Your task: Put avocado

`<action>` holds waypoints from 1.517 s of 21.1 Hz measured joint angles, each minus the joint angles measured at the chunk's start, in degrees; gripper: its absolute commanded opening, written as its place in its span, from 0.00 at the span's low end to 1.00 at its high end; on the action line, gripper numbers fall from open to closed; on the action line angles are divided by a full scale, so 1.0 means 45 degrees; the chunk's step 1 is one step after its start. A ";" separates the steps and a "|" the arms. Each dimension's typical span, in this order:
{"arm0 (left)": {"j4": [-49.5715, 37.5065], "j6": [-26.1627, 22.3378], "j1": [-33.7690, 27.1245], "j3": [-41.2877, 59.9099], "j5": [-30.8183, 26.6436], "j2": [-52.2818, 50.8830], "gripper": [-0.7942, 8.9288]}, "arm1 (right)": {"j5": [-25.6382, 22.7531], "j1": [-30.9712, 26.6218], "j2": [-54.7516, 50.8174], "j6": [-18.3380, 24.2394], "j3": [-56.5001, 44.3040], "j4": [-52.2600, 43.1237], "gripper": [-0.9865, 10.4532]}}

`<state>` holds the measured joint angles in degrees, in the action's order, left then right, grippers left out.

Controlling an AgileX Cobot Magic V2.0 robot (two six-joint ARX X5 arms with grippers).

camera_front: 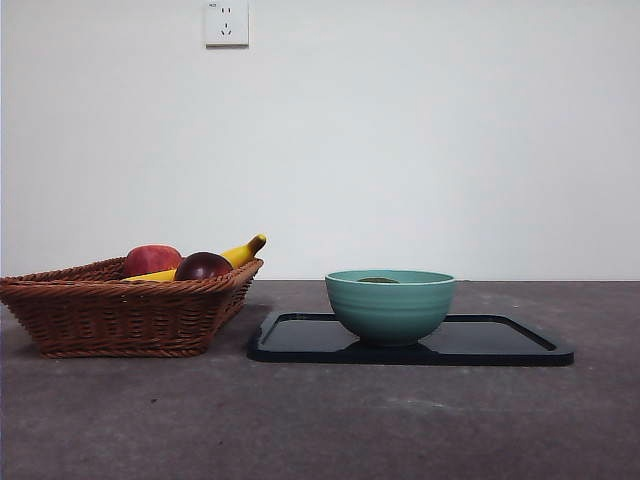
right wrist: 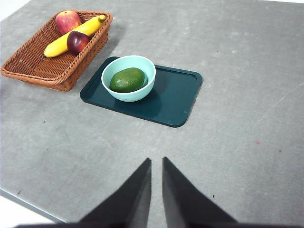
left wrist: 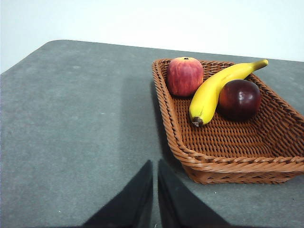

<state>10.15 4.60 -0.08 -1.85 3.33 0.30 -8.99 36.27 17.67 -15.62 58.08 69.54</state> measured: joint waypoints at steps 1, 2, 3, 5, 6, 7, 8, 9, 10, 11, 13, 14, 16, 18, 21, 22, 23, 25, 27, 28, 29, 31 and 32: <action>0.0000 0.0000 0.0000 0.0000 0.0000 0.0000 0.10 | 0.0000 0.0000 0.0000 0.0000 0.0000 0.0000 0.11; 0.0000 0.0000 0.0000 0.0000 0.0000 0.0000 0.10 | 0.0000 -0.0010 0.0000 0.0000 0.0000 0.0000 0.11; 0.0000 0.0000 0.0000 0.0000 0.0000 0.0000 0.10 | -0.0005 -0.0155 -0.0005 0.0044 0.0000 0.0000 0.11; 0.0000 0.0000 0.0000 0.0000 0.0000 0.0000 0.10 | -0.0792 -0.1180 -0.0097 0.0840 -0.0136 -0.0500 0.11; 0.0000 0.0000 0.0000 0.0000 0.0000 0.0000 0.10 | -0.1292 -0.2021 -0.0413 0.1171 -0.0646 -0.1749 0.11; 0.0000 0.0000 0.0000 0.0000 0.0000 0.0000 0.10 | -0.1379 -0.2769 -0.0801 0.1399 -0.1350 -0.3050 0.11; 0.0000 0.0000 0.0000 0.0000 0.0005 0.0000 0.10 | -0.1379 -0.3463 -0.1263 0.1598 -0.2283 -0.4459 0.11; 0.0000 0.0000 0.0000 0.0000 0.0000 0.0000 0.10 | -0.1375 -0.4070 -0.1695 0.1836 -0.3317 -0.5775 0.11; 0.0000 0.0000 0.0000 0.0000 0.0005 0.0000 0.10 | -0.1331 -0.4566 -0.2045 0.2059 -0.4333 -0.6902 0.11; 0.0000 0.0000 0.0000 0.0000 0.0000 0.0000 0.10 | -0.1282 -0.5153 -0.2380 0.2249 -0.5542 -0.7980 0.11; 0.0000 0.0000 0.0000 0.0000 0.0000 0.0000 0.10 | -0.1243 -0.6178 -0.2778 0.2429 -0.7562 -0.9326 0.11; 0.0000 0.0005 0.0000 0.0000 0.0000 0.0000 0.10 | -0.1137 -0.6509 -0.2895 0.2453 -0.8199 -0.9753 0.11; 0.0000 0.0000 0.0000 0.0000 0.0005 0.0000 0.10 | -0.0631 -0.7038 -0.3099 0.2506 -0.9267 -1.0763 0.11; 0.0000 0.0000 0.0000 0.0000 0.0005 0.0000 0.10 | 0.0044 -0.7422 -0.3264 0.2589 -1.0122 -1.1778 0.11; 0.0000 0.0000 0.0000 0.0000 0.0000 0.0000 0.10 | 0.0908 -0.7781 -0.3410 0.2875 -1.0967 -1.2784 0.11; 0.0000 0.0000 0.0000 0.0000 0.0000 0.0000 0.10 | 0.1015 -0.7868 -0.3468 0.2958 -1.1166 -1.2968 0.11; 0.0000 0.0005 0.0000 0.0000 0.0005 0.0000 0.10 | 0.1054 -0.7927 -0.3526 0.3026 -1.1341 -1.3104 0.11; 0.0000 0.0000 0.0000 0.0000 0.0000 0.0000 0.10 | 0.1185 -0.7995 -0.3672 0.3147 -1.1672 -1.3352 0.11; 0.0000 0.0000 0.0000 0.0000 0.0000 0.0000 0.10 | 0.1452 -0.8004 -0.3837 0.3298 -1.1982 -1.3425 0.11; 0.0000 0.0000 0.0000 0.0000 0.0005 0.0000 0.10 | 0.1608 -0.8004 -0.3861 0.3361 -1.2143 -1.3430 0.11; 0.0000 0.0000 0.0000 0.0000 0.0005 0.0000 0.10 | 0.1676 -0.8004 -0.3861 0.3395 -1.2279 -1.3420 0.11; 0.0000 0.0005 0.0000 0.0000 0.0005 0.0000 0.10 | 0.1681 -0.8004 -0.3861 0.3429 -1.2526 -1.3425 0.11; 0.0000 0.0005 0.0000 0.0000 0.0005 0.0000 0.10 | 0.1681 -0.8004 -0.3861 0.3434 -1.2643 -1.3435 0.11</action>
<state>10.15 4.62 -0.08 -1.85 3.36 0.30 -1.43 0.25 0.30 -0.16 1.19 9.08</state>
